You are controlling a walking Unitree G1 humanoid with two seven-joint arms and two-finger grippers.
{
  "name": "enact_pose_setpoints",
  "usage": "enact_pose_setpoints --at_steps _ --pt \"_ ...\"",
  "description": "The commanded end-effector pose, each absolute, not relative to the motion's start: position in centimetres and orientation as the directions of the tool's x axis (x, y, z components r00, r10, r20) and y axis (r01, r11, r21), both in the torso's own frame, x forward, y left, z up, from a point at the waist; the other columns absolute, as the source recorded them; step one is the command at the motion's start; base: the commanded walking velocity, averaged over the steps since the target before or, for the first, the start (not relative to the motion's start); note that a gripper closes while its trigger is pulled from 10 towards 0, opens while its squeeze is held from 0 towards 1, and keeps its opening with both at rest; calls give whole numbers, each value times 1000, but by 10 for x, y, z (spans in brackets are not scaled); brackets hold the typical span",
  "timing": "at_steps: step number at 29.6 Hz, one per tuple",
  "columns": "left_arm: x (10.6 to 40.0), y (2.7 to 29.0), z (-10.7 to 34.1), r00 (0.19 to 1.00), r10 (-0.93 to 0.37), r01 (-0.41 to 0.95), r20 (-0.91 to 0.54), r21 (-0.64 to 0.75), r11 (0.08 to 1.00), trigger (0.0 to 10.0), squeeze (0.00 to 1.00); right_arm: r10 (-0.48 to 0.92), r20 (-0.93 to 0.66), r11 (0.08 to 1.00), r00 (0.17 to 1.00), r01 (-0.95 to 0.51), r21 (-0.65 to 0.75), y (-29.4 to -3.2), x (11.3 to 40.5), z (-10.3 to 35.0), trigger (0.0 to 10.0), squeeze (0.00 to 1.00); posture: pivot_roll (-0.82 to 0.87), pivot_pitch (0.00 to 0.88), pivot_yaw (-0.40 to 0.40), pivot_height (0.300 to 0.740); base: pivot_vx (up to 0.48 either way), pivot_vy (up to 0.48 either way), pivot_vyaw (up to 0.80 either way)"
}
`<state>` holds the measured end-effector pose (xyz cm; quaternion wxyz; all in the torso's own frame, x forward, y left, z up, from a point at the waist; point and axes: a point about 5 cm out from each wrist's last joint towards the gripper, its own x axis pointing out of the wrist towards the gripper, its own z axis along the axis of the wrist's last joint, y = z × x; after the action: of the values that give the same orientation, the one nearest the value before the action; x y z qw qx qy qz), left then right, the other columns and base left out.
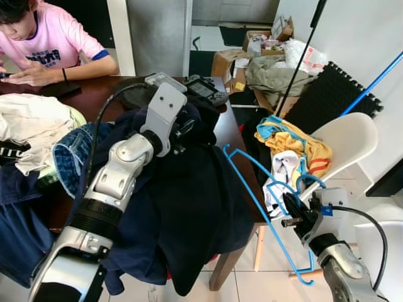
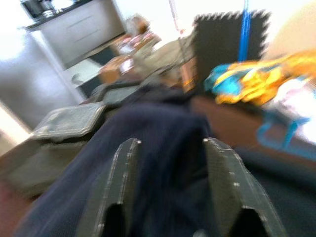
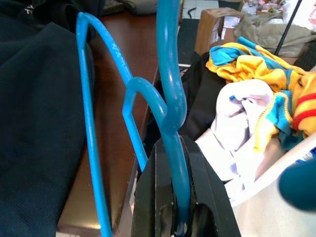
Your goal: Hang hanger
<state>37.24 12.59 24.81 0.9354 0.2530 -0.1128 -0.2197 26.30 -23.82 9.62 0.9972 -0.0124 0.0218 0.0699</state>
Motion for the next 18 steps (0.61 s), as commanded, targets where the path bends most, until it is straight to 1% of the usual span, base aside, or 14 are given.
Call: enact_pose_setpoints --at_steps 1,2,3,4,5,6,7,9,10,12,13,14,16,18 --pt "375 147 245 916 -398 279 49 637 719 10000 1000 122 -97 992 988 -123 -7 -243 258 88 10000 0 67 151 -12 740 0 0 0" --pt "375 147 245 916 -398 279 49 637 719 10000 1000 122 -97 992 988 -123 -7 -243 258 88 10000 0 67 151 -12 740 0 0 0" --pt "375 154 249 923 -382 257 46 666 700 10000 1000 126 -84 992 988 -126 3 -243 258 91 10000 0 67 151 -12 740 0 0 0" --pt "375 154 249 923 -382 257 46 666 700 10000 1000 126 -84 992 988 -126 3 -243 258 91 10000 0 67 151 -12 740 0 0 0" --pt "373 164 259 929 -366 222 63 696 683 10000 1000 131 -58 991 990 -130 26 -243 258 96 10000 0 68 151 -13 740 0 0 0" --pt "373 164 259 929 -366 222 63 696 683 10000 1000 131 -58 991 990 -130 26 -243 258 96 10000 0 68 151 -13 740 0 0 0" --pt "371 172 271 933 -348 176 97 720 671 10000 1000 132 -34 990 991 -131 49 -243 259 101 10000 0 69 152 -13 740 0 0 0" --pt "357 181 318 897 -341 16 280 753 658 10000 1000 114 23 989 993 -115 92 -247 262 114 10000 0 76 154 -16 740 0 0 0" --pt "357 181 318 897 -341 16 280 753 658 10000 1000 114 23 989 993 -115 92 -247 262 114 10000 0 76 154 -16 740 0 0 0" --pt "341 178 348 833 -352 -78 427 721 689 10000 1000 99 50 989 994 -103 101 -251 265 121 10000 0 80 155 -18 740 0 0 0" --pt "341 178 348 833 -352 -78 427 721 689 10000 1000 99 50 989 994 -103 101 -251 265 121 10000 0 80 155 -18 740 0 0 0" --pt "333 173 357 793 -353 -104 497 681 725 10000 0 93 59 991 994 -98 93 -252 267 125 10000 0 84 158 -19 740 0 0 0" --pt "323 169 361 753 -306 -130 582 588 798 10000 0 82 86 993 993 -89 80 -253 270 132 10000 0 88 158 -23 740 0 0 0" --pt "321 169 357 753 -266 -149 602 549 823 10000 0 75 101 994 992 -82 72 -254 272 137 10000 0 88 158 -23 740 0 0 0"
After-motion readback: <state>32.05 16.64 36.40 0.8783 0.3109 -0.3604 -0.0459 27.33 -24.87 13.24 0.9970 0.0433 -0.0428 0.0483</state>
